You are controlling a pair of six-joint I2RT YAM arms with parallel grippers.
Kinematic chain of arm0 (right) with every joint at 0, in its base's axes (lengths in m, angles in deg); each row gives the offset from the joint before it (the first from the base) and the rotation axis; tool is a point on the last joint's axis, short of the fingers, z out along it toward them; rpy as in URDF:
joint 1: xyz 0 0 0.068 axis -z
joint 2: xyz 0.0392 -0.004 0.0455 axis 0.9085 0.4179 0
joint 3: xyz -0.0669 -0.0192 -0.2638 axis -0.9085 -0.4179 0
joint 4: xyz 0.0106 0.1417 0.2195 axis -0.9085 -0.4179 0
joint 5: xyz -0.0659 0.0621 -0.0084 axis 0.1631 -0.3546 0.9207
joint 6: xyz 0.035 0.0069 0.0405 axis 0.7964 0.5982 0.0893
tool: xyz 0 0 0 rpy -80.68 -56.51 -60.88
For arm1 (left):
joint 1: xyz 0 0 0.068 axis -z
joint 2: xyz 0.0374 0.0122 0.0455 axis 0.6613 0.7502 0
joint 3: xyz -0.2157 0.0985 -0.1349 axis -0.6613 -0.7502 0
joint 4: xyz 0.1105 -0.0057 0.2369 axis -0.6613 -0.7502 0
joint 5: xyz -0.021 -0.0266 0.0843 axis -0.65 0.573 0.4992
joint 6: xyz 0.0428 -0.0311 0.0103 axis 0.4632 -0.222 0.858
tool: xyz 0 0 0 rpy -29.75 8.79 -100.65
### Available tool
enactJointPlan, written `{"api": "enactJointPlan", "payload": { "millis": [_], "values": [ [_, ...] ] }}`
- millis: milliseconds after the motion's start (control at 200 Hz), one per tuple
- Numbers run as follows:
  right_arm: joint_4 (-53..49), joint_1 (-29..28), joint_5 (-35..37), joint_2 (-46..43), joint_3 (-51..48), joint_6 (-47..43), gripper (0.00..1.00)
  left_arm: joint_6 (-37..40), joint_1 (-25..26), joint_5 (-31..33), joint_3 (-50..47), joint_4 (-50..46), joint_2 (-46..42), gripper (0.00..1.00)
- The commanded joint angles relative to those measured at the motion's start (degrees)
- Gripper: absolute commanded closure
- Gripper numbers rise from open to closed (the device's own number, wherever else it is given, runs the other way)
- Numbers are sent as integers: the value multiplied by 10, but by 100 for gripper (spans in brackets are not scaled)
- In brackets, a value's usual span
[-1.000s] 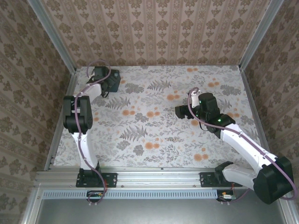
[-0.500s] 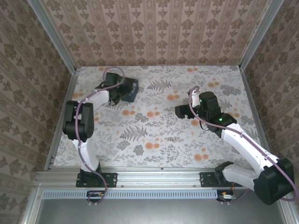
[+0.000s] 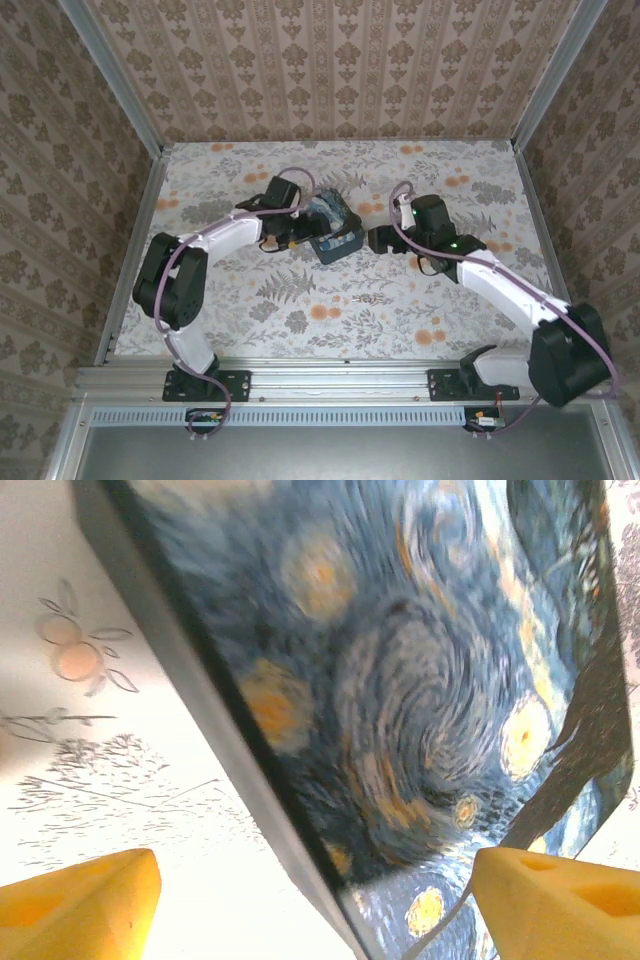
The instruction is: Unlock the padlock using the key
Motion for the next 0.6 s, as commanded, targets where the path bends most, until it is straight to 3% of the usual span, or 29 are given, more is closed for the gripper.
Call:
{"api": "enactJointPlan", "payload": {
  "millis": [0, 120, 250, 595],
  "values": [
    [39, 3, -4, 63, 30, 16, 6, 27, -10, -12, 32, -29, -29, 10],
    [100, 3, -49, 126, 46, 27, 6, 10, -33, -4, 17, -3, -31, 10],
    [149, 3, -77, 182, 76, 34, 5, 40, -41, -42, 52, 31, 24, 12],
    [161, -26, -159, 260, 129, 41, 10, 28, -62, -80, 127, 97, 118, 13]
  ]
}}
